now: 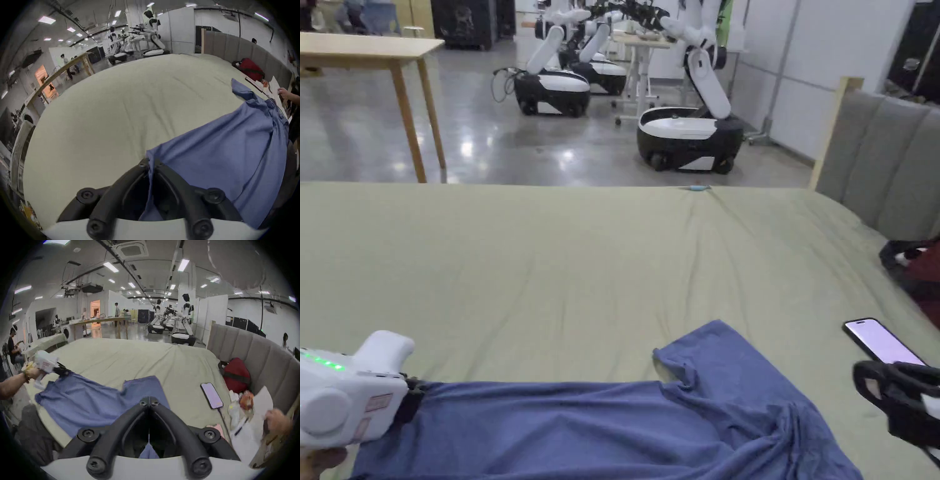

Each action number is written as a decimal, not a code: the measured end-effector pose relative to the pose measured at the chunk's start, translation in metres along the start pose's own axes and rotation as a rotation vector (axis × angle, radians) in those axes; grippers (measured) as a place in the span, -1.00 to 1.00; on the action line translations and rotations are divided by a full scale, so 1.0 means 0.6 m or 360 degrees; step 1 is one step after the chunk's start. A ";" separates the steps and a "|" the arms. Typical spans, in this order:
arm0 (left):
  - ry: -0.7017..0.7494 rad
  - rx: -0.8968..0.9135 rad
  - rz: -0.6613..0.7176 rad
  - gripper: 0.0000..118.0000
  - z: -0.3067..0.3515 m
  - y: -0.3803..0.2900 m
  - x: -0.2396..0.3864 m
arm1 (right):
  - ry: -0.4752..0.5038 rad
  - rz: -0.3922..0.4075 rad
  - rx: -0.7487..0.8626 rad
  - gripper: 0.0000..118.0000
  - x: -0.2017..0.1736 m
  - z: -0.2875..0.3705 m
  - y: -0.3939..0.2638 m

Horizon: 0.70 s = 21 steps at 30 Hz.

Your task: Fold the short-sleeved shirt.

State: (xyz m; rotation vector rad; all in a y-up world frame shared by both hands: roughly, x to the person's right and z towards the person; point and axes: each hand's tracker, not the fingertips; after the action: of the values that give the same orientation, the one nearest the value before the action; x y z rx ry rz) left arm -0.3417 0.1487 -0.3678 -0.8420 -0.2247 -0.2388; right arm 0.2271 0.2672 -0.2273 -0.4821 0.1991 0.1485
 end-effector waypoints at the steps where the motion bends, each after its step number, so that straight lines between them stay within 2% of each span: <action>1: -0.0002 0.0003 0.0011 -1.00 0.006 0.002 -0.001 | 0.0007 0.0003 -0.0084 -0.97 0.020 -0.050 0.015; 2: -0.0010 0.0007 0.0030 -1.00 0.012 0.003 -0.001 | 0.0036 -0.0013 -0.0151 -0.76 0.034 -0.090 0.023; 3: -0.0024 0.0020 0.0046 -1.00 0.029 0.003 0.009 | 0.0052 -0.0027 -0.0224 -0.21 0.048 -0.138 0.029; 4: -0.0036 0.0035 0.0052 -1.00 0.038 0.002 0.013 | 0.0067 -0.0052 -0.0320 0.72 0.061 -0.190 0.031; 5: -0.0035 0.0041 0.0050 -1.00 0.044 0.002 0.016 | 0.0062 -0.0050 -0.0418 0.97 0.067 -0.227 0.030; 11: -0.0021 0.0057 0.0038 -1.00 0.061 -0.002 0.027 | -0.0103 -0.0017 -0.0892 0.69 0.095 -0.380 -0.026; 14: -0.0018 0.0038 0.0039 -1.00 0.058 -0.001 0.031 | -0.0042 -0.0010 -0.0957 0.50 0.089 -0.394 -0.054; 15: -0.0010 0.0035 0.0034 -1.00 0.056 0.000 0.031 | -0.0042 -0.0012 -0.0933 0.37 0.084 -0.392 -0.056; 16: -0.0007 0.0034 0.0031 -1.00 0.056 0.000 0.032 | -0.0032 -0.0018 -0.0914 -0.03 0.080 -0.387 -0.052; 17: -0.0006 0.0035 0.0028 -1.00 0.057 0.000 0.034 | -0.0018 -0.0022 -0.0901 -0.60 0.078 -0.379 -0.049; 18: -0.0005 0.0037 0.0027 -1.00 0.058 0.001 0.036 | 0.0028 -0.0021 -0.0864 -1.00 0.071 -0.371 -0.045; 20: -0.0006 0.0038 0.0029 -1.00 0.056 0.000 0.035 | 0.0028 0.0069 -0.0838 -1.00 0.051 -0.366 -0.040; 21: -0.0004 0.0036 0.0029 -1.00 0.056 0.000 0.037 | 0.0085 0.0056 -0.0911 -1.00 0.045 -0.368 -0.041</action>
State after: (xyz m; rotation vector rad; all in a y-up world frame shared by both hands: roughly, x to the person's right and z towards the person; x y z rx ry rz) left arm -0.3237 0.1716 -0.3397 -0.8219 -0.2215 -0.2182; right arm 0.2238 0.1437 -0.4142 -1.0532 0.2170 0.2283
